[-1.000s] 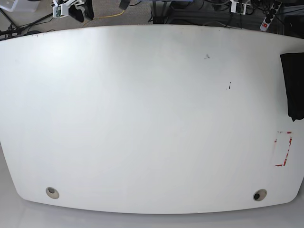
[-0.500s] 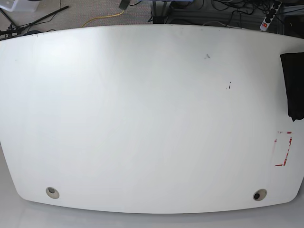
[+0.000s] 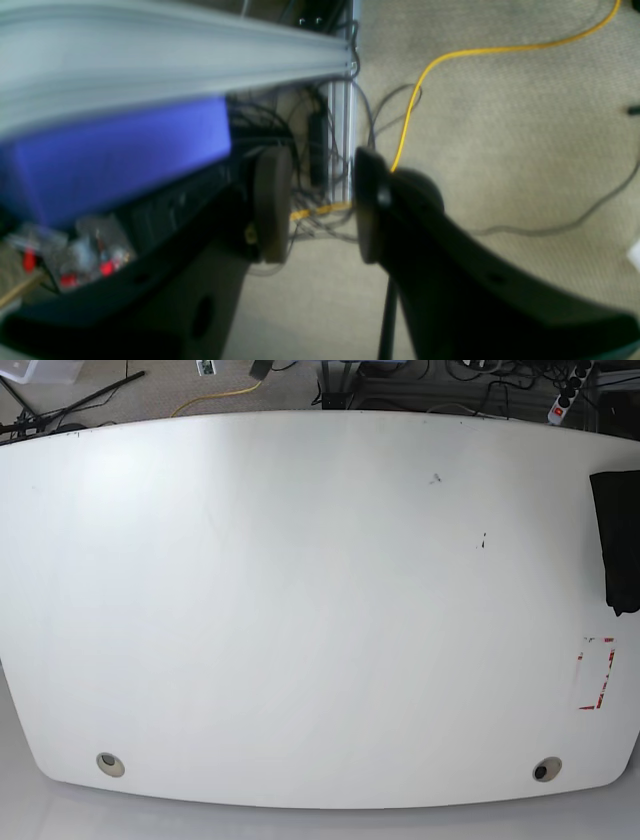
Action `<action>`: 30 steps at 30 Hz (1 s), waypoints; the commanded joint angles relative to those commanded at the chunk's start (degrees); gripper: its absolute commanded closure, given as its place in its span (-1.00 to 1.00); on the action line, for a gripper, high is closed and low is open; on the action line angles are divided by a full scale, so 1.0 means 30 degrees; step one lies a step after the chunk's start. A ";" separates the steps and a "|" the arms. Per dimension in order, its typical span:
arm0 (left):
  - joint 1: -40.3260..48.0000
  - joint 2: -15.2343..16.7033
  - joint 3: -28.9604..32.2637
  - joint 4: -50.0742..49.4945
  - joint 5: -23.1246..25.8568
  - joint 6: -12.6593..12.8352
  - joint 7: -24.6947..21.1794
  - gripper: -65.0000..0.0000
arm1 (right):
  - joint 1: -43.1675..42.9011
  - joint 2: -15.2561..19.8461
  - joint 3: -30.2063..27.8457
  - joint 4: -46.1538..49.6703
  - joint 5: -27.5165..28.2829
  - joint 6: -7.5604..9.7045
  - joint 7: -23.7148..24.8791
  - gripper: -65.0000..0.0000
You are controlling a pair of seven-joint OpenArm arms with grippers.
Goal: Fold the T-shirt properly
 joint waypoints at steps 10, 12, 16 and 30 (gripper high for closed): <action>-0.3956 0.0000 0.1524 -0.4454 0.0176 0.4806 -0.2051 0.17 | 0.4513 0.0147 0.0000 -0.5890 -0.2549 -0.2081 0.0000 0.40; -0.4542 0.0029 0.2168 -0.5275 0.0322 0.5304 -0.2256 0.17 | 0.4982 0.0381 0.0000 -0.6535 -0.2667 -0.2344 0.0000 0.40; -0.5333 0.0147 0.3223 -0.5978 0.0322 0.6095 -0.2315 0.17 | 0.5861 0.0410 0.0000 -0.7150 -0.2930 -0.2667 0.0000 0.40; -0.6212 0.0762 0.3546 -0.6066 0.0322 0.7121 -0.2286 0.17 | 0.7004 0.0469 0.0000 -0.8205 -0.3516 -0.3194 0.0000 0.39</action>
